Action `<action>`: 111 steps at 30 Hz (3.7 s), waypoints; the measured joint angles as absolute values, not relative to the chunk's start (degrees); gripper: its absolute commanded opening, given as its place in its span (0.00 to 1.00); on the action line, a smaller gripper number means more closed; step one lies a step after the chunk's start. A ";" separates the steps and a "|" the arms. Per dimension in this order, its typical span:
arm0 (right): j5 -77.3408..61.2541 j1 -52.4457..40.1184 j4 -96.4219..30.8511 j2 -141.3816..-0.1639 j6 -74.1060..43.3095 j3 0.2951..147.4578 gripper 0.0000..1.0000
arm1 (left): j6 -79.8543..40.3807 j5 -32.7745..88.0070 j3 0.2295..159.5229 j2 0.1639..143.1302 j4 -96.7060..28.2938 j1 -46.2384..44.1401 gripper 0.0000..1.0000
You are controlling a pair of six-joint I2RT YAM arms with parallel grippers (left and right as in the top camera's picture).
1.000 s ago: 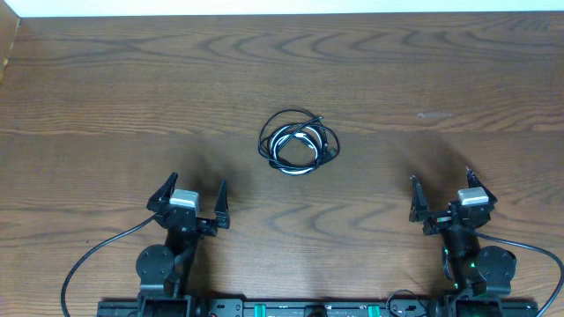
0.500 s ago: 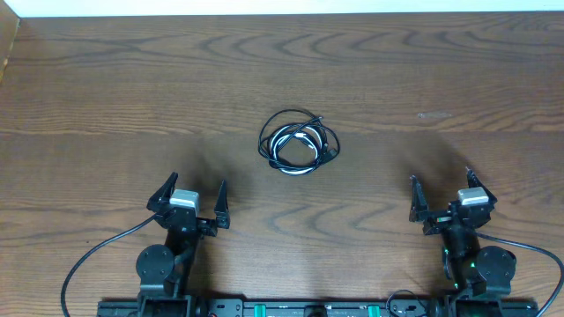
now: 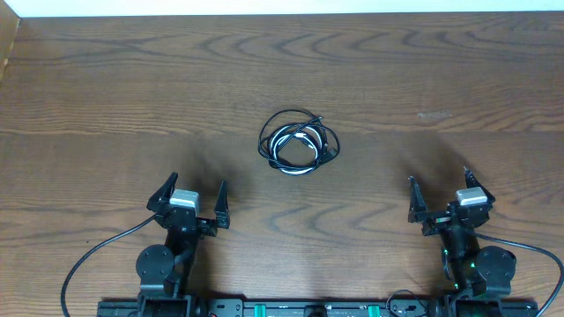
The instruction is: Untangle cables
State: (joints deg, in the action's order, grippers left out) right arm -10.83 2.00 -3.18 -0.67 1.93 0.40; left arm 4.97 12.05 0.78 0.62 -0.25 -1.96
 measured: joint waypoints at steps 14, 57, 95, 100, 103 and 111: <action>-11.38 2.00 -2.68 -0.69 1.93 0.40 0.99 | 4.43 12.08 0.78 1.19 -0.25 -1.96 0.98; -26.17 2.00 -15.68 -15.92 12.51 25.36 0.99 | 3.01 20.78 32.75 30.09 -10.79 -1.96 0.98; -29.17 2.00 -43.55 -78.94 22.98 68.40 0.99 | 6.28 21.12 78.70 81.71 -42.85 -1.98 0.98; -29.50 2.00 -43.07 -78.94 15.46 68.49 0.99 | 6.24 21.15 78.70 81.71 -43.11 -1.98 0.98; -29.98 2.00 -42.57 -78.94 12.67 68.51 0.99 | 5.87 21.15 78.70 81.71 -43.11 -1.98 0.98; -32.03 1.93 -43.11 -78.94 7.90 68.51 0.90 | 5.50 21.15 78.70 81.71 -44.03 -2.59 0.92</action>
